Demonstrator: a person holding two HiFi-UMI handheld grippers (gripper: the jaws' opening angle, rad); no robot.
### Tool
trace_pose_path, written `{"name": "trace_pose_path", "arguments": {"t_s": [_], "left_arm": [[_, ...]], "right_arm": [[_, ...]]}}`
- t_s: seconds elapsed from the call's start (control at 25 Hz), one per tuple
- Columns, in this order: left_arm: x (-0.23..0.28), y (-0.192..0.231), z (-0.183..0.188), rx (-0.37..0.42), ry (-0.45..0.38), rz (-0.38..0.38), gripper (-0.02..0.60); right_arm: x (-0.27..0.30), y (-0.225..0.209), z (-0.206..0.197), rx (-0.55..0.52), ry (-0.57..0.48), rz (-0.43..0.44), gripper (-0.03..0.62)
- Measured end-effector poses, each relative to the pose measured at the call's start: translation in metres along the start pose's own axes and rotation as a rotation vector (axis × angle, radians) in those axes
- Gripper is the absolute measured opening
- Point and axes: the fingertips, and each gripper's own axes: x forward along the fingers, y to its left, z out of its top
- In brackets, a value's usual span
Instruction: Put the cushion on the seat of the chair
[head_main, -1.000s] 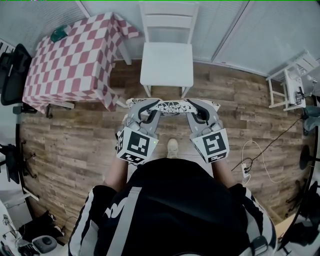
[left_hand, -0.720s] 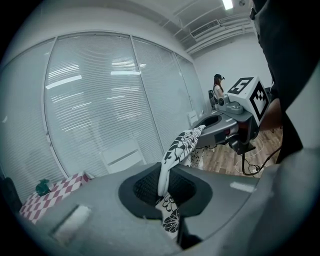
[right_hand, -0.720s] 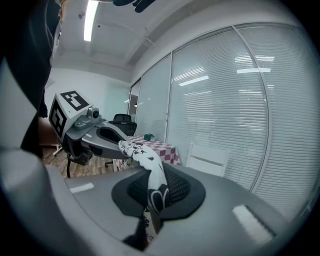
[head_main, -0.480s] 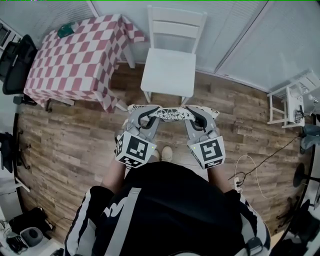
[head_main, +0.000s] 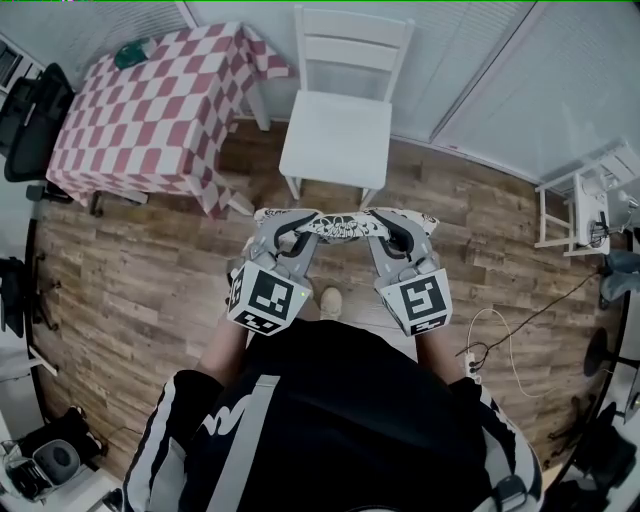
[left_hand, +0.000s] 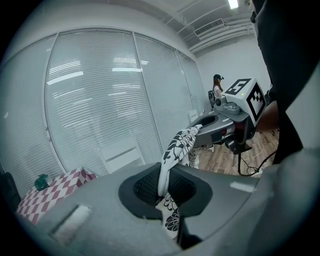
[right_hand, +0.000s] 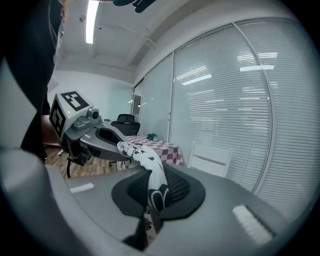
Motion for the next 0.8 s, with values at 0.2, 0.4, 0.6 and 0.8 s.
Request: {"name": "trace_pose_path", "arguments": {"t_s": [0.2,0.4,0.6,0.8], "left_arm": [[-0.004,0.001,0.001,0.008,0.001,0.013,0.015],[-0.004,0.002,0.0,0.013,-0.006,0.014,0.015],[-0.001,0.008,0.002,0.015,-0.014,0.02,0.015],[0.006,0.017,0.007,0.022,-0.023,0.019,0.015]], "right_arm": [[-0.001,0.004,0.001,0.006,-0.012,0.003,0.009],[0.0,0.005,-0.001,0.007,-0.013,-0.002,0.009],[0.003,0.003,0.003,0.002,-0.016,-0.011,0.009],[0.011,-0.006,0.009,0.003,-0.022,-0.019,0.009]]}}
